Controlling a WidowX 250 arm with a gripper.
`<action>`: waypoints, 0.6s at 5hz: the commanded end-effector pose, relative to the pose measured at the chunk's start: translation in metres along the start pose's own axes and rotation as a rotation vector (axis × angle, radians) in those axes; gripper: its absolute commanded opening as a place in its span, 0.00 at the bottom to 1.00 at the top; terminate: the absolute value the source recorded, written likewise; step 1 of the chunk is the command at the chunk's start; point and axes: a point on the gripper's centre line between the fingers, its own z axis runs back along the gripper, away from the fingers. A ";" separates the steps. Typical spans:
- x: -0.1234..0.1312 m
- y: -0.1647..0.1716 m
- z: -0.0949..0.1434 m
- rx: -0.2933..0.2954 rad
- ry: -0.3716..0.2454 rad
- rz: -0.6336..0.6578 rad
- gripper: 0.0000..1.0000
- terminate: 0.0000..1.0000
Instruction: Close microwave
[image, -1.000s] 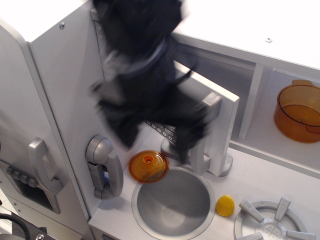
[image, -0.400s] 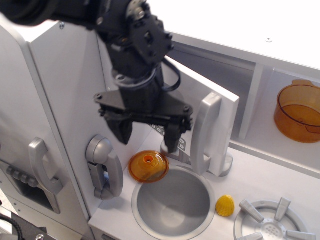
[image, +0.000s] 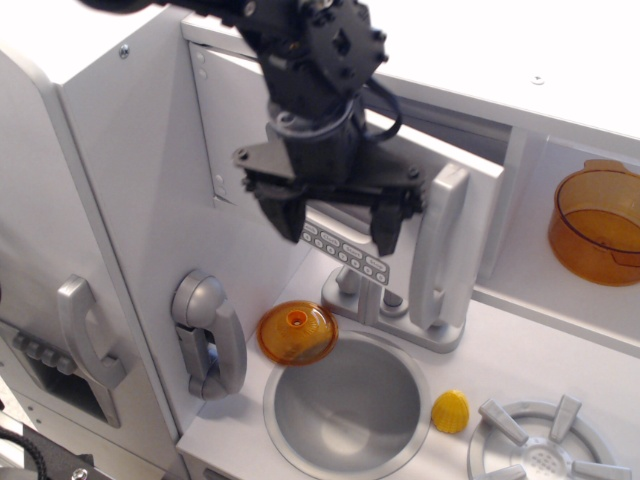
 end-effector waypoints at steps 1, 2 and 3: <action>0.030 -0.007 0.015 -0.035 -0.139 0.031 1.00 0.00; 0.038 -0.010 0.015 -0.034 -0.171 0.042 1.00 0.00; 0.046 -0.011 0.015 -0.045 -0.173 0.063 1.00 0.00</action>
